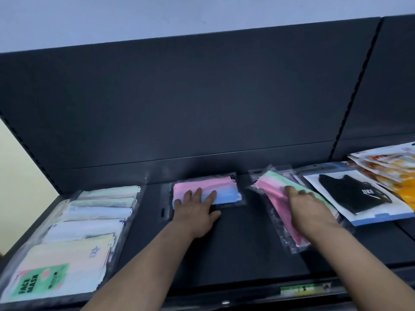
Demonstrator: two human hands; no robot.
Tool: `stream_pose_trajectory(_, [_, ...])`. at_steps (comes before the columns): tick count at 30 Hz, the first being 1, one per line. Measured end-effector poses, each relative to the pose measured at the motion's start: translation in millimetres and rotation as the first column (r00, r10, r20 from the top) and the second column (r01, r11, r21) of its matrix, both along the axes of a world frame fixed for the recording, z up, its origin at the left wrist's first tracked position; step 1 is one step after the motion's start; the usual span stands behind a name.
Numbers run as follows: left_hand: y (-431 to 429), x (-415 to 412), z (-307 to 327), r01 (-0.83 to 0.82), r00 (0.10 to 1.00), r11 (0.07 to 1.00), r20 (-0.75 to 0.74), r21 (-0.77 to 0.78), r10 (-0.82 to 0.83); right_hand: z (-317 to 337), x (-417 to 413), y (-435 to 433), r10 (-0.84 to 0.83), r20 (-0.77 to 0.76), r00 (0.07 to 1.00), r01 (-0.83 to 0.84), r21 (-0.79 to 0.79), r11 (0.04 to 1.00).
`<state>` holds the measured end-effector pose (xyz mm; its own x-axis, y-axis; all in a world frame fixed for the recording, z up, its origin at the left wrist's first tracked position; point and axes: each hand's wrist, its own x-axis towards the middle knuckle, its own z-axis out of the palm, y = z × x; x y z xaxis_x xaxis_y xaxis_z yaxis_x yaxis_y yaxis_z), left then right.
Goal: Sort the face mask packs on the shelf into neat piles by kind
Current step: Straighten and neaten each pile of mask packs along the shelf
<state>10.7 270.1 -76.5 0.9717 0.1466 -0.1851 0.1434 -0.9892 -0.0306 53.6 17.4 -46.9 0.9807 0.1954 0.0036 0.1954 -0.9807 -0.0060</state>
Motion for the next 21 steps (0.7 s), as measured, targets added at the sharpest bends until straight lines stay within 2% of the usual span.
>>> stream_pose_trajectory(2, [1, 2, -2, -0.007, 1.000, 0.999, 0.012, -0.037, 0.007, 5, -8, 0, 0.019, 0.030, 0.999, -0.020, 0.026, 0.999])
stream_pose_trajectory(4, [5, 0, 0, -0.033, 0.988, 0.979, 0.144, -0.199, 0.063, 14, -15, 7, 0.052, 0.115, 0.992, -0.058, 0.048, 0.997])
stream_pose_trajectory(6, [12, -6, 7, -0.060, 0.898, 0.895, 0.367, -0.441, 0.241, 20, -18, 21, 0.116, 0.214, 0.970, -0.138, 0.093, 0.986])
stream_pose_trajectory(8, [22, -16, 17, -0.063, 0.775, 0.814, 0.485, -0.577, 0.404, 19, -19, 43, 0.242, 0.227, 0.943, -0.278, 0.138, 0.951])
stream_pose_trajectory(10, [32, -27, 26, -0.052, 0.664, 0.779, 0.561, -0.625, 0.495, 15, -20, 67, 0.389, 0.201, 0.899, -0.415, 0.112, 0.903])
stream_pose_trajectory(12, [47, -36, 32, -0.007, 0.543, 0.822, 0.688, -0.570, 0.482, 12, -23, 94, 0.492, 0.200, 0.847, -0.516, 0.096, 0.851])
stream_pose_trajectory(13, [53, -39, 34, 0.016, 0.523, 0.847, 0.726, -0.531, 0.446, 8, -25, 103, 0.526, 0.181, 0.831, -0.546, 0.087, 0.833])
stream_pose_trajectory(14, [57, -41, 37, 0.027, 0.560, 0.860, 0.721, -0.509, 0.409, 4, -27, 109, 0.556, 0.135, 0.820, -0.568, 0.071, 0.820])
stream_pose_trajectory(17, [63, -52, 35, 0.042, 0.834, 0.902, 0.512, -0.430, 0.205, -11, -29, 121, 0.592, -0.130, 0.795, -0.592, 0.049, 0.805])
stream_pose_trajectory(18, [61, -55, 29, 0.077, 0.889, 0.916, 0.442, -0.393, 0.115, -14, -30, 122, 0.577, -0.174, 0.798, -0.575, 0.064, 0.815])
stream_pose_trajectory(21, [52, -60, 12, 0.152, 0.938, 0.952, 0.344, -0.267, -0.054, -18, -32, 119, 0.508, -0.152, 0.848, -0.494, 0.122, 0.861])
